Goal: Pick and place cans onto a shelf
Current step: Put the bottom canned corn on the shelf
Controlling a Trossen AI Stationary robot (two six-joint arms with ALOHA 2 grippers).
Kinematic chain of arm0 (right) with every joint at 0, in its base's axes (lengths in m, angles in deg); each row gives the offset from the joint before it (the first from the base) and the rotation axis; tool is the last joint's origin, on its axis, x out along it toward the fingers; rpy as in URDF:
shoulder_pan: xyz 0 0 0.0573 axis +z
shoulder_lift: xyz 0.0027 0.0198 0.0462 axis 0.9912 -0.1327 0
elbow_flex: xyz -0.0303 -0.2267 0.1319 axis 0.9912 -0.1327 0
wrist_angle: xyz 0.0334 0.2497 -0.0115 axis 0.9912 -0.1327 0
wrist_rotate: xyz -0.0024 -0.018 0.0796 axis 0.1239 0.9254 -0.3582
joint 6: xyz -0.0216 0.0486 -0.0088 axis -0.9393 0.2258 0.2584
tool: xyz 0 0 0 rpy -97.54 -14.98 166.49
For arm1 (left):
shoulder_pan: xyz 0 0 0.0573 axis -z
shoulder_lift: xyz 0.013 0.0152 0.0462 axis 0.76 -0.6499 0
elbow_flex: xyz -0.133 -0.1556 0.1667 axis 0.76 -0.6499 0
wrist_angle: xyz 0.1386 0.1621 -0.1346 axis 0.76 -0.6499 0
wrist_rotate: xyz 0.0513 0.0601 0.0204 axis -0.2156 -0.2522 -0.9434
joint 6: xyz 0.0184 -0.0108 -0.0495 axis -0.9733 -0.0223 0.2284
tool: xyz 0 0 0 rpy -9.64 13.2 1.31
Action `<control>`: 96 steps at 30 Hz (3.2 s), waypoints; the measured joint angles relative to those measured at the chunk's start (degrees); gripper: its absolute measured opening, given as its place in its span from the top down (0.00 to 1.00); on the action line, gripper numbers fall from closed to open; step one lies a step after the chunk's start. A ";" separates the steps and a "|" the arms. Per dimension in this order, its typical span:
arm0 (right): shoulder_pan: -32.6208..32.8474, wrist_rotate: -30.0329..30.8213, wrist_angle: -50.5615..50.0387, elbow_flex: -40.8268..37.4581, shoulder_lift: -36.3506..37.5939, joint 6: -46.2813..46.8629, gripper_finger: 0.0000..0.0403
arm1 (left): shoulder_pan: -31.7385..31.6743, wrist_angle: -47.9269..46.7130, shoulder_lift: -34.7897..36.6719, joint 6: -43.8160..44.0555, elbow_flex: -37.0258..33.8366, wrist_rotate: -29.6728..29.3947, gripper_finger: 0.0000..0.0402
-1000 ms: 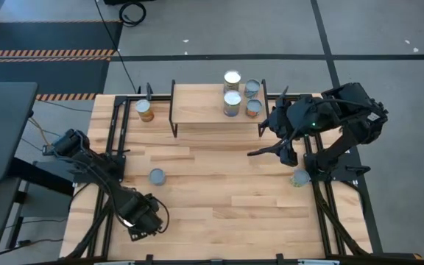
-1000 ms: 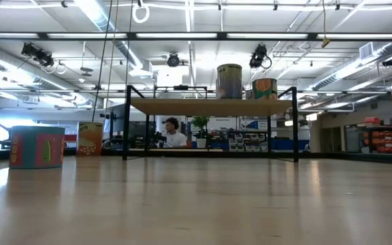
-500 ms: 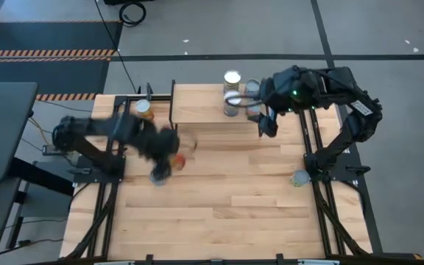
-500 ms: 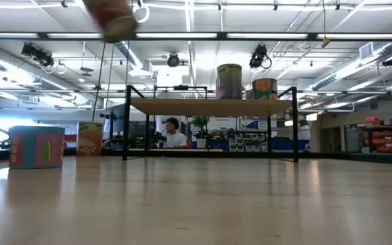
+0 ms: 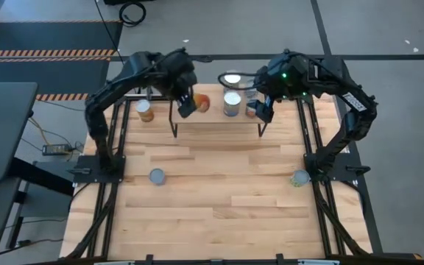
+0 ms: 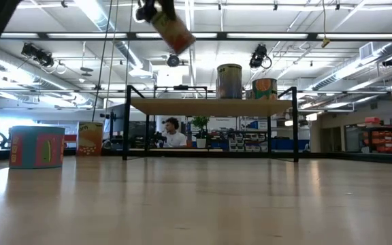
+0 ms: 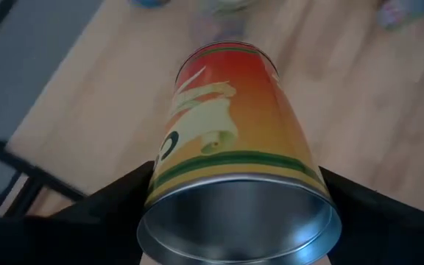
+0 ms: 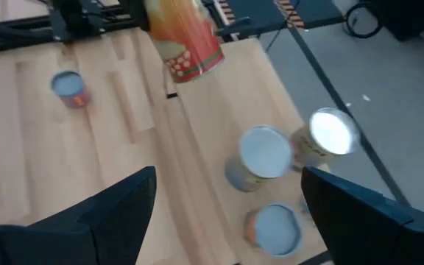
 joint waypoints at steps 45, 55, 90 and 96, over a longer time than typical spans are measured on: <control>-15.70 -11.82 16.31 -11.23 -0.02 -14.53 0.14 | -7.74 -0.54 5.60 -10.55 -10.43 -3.85 0.13; -15.67 -11.76 12.56 -11.23 -0.02 -13.07 0.14 | -8.71 -0.39 13.96 -10.39 -28.18 3.79 0.34; -16.80 -11.72 12.59 -11.21 0.00 -13.01 0.14 | -5.73 48.45 18.31 -14.95 -49.51 -11.55 0.80; -17.62 -11.69 14.64 -11.21 0.02 -13.05 0.14 | -10.87 51.46 15.70 -19.18 -51.36 -12.34 0.85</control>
